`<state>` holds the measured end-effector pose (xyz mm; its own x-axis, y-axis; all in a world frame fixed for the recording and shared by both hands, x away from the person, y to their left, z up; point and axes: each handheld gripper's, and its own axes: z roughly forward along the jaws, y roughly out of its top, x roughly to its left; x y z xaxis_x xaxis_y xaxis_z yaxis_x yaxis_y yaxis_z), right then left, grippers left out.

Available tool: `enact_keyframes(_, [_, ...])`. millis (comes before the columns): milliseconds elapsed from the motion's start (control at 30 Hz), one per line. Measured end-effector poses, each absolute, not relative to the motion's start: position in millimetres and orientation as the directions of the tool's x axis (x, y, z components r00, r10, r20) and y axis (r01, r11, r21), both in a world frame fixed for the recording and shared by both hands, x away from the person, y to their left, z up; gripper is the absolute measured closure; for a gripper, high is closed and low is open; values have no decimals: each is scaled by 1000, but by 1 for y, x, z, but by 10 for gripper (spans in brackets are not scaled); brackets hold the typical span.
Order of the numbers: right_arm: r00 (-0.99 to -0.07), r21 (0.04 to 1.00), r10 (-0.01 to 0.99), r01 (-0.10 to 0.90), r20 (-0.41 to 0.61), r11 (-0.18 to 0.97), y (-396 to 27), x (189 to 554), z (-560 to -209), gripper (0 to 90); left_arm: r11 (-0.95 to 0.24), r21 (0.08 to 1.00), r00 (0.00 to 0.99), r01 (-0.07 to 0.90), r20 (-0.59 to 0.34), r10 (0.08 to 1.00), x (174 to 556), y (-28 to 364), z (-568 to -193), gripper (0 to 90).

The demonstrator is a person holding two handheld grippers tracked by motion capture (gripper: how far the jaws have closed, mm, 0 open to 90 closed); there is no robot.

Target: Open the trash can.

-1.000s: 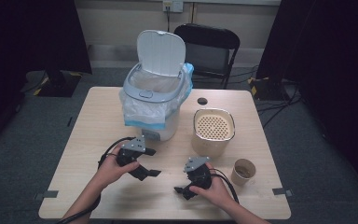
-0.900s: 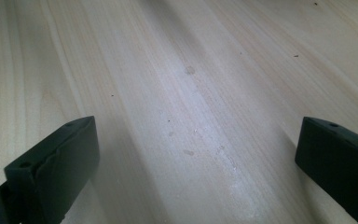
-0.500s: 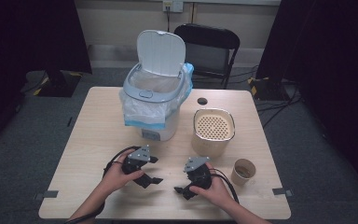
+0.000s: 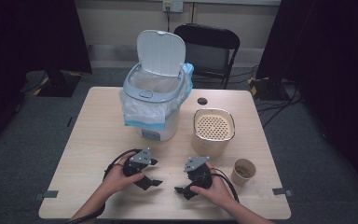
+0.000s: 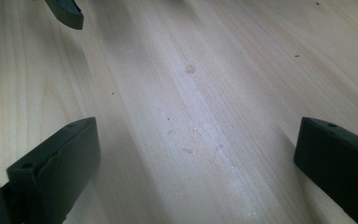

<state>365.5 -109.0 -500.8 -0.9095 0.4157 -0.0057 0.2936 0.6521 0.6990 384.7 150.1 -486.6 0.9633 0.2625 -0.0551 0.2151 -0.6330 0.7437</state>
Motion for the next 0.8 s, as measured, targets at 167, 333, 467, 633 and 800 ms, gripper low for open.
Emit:
enact_keyframes(167, [-914,691,405,292,-2,662,-112,367,-498,66,-668,715,968,204,-46,247,383,150,-494,158])
enact_keyframes(333, [-919,686,395,282,-9,671,-114,369,-494,138,-681,709,971,185,-27,236,381,149,-496,156])
enact_keyframes(467, [-923,683,385,280,-3,675,-116,369,-492,146,-662,731,974,162,-11,227,381,151,-500,144])
enact_keyframes(633, [-929,696,370,269,6,666,-121,370,-481,144,-664,730,975,159,-10,222,378,149,-502,67])
enact_keyframes(800, [-931,699,365,276,23,659,-125,371,-472,144,-668,727,976,157,-12,216,378,148,-502,56])
